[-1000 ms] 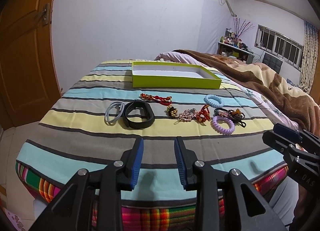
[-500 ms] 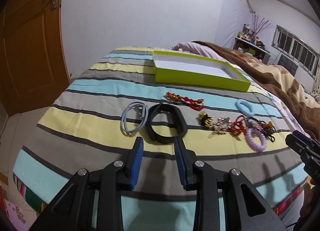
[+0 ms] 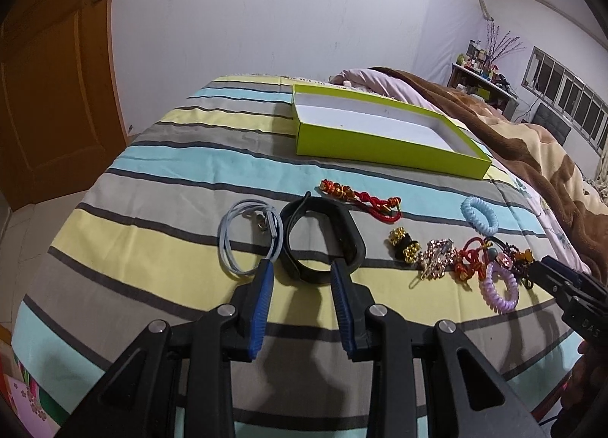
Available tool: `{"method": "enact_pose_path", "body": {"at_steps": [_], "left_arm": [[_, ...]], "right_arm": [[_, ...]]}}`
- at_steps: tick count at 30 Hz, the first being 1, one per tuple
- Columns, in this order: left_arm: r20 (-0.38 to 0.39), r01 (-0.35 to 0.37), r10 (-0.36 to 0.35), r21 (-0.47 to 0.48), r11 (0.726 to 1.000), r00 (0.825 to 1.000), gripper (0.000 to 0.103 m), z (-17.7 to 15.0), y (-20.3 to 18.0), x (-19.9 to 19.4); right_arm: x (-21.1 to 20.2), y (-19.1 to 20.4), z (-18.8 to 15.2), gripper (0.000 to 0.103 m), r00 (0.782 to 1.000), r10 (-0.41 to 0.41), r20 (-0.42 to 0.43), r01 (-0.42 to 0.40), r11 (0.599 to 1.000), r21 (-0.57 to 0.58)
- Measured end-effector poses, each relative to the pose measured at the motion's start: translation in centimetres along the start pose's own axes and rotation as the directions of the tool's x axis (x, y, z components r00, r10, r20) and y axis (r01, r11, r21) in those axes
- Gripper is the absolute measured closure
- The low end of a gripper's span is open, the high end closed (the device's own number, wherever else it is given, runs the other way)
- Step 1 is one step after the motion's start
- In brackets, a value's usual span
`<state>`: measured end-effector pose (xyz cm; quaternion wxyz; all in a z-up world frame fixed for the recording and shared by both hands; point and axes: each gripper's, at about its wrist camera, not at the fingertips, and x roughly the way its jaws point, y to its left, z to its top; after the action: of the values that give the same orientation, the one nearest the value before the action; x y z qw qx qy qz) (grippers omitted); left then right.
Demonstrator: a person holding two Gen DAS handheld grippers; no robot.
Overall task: Organize jewelry
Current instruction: 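Grasp the black band with the left tool while the right grasps the beaded bracelet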
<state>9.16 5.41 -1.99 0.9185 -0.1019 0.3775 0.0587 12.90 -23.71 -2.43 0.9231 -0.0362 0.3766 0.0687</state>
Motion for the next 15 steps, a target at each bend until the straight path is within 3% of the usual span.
{"method": "enact_pose_path", "body": {"at_steps": [4,7,15], "left_arm": [[0.000,0.010,-0.010,-0.021,1.000,1.000,0.070,0.4,0.4,0.2],[-0.010,0.022,-0.023,-0.042,0.999,1.000,0.070,0.8,1.0,0.6],[-0.044,0.024,-0.028,-0.094,0.995,0.999,0.070,1.9,1.3,0.6]], "right_arm": [[0.5,-0.2,0.2,0.058,1.000,0.017,-0.018,-0.017,1.000,0.003],[1.1,-0.2,0.3,0.075,0.999,0.032,-0.039,-0.032,0.999,0.008],[1.2,-0.4,0.4,0.078,0.999,0.036,-0.036,-0.036,0.999,0.012]]}}
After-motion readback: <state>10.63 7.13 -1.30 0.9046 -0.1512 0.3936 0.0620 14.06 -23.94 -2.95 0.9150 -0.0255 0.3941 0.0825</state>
